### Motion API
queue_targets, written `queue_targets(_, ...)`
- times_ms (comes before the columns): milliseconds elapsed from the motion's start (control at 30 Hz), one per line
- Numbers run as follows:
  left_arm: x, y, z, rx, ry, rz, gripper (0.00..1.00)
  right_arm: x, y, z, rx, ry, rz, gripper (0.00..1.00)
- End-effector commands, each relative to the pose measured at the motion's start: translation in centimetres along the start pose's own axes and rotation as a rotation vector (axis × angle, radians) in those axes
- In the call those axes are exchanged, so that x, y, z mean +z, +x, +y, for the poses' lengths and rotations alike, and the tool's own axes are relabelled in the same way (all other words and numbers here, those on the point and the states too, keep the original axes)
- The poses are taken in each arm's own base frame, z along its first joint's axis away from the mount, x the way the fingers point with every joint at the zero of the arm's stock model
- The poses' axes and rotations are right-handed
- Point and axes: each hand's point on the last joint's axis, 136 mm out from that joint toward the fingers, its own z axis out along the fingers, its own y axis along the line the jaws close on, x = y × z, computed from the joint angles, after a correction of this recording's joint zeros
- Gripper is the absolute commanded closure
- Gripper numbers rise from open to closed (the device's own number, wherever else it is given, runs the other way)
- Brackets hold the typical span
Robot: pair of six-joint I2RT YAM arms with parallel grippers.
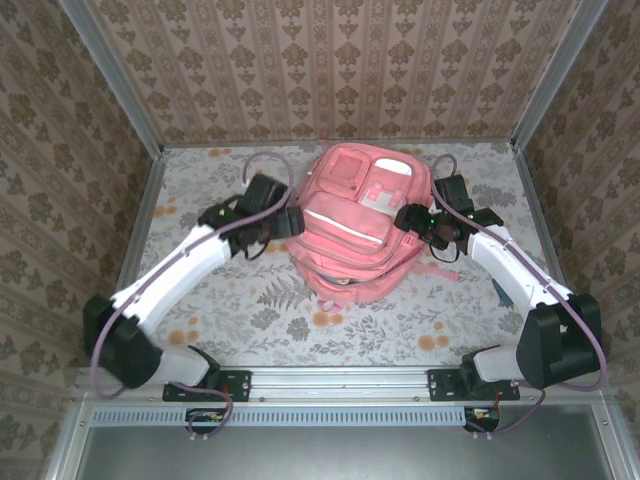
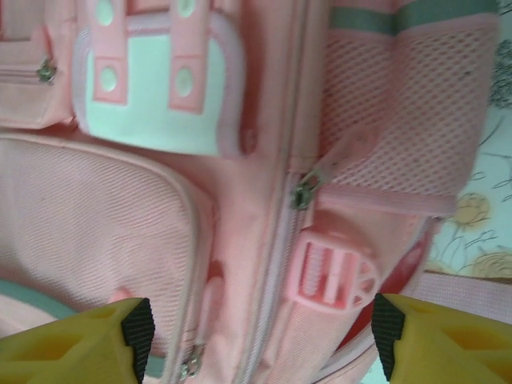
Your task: Pack books, pencil case, and school supplies into a backpack
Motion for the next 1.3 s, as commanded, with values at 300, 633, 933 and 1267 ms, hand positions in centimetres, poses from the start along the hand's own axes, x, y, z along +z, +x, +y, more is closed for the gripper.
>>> queue_targets(300,16.3,-6.7,-2.2,0.132,0.246,0.213,0.24,4.5,-0.4,-1.3,0.120,-0.028,0.016,0.12)
queue_targets(633,15.1,-1.7,-1.9,0.014,0.272,0.215,1.00,9.4,-2.5,2.0,0.117,-0.127,0.095,0.00)
queue_targets(933,9.3,8.0,-1.1,-0.131,0.150,0.206,1.00,13.6,-4.5,8.3,0.030,-0.223,0.214,0.00)
queue_targets(1267,4.4,8.2,-5.3,-0.068,0.107,0.094,0.28,8.4,-7.7,4.0,-0.013,-0.046,0.091,0.01)
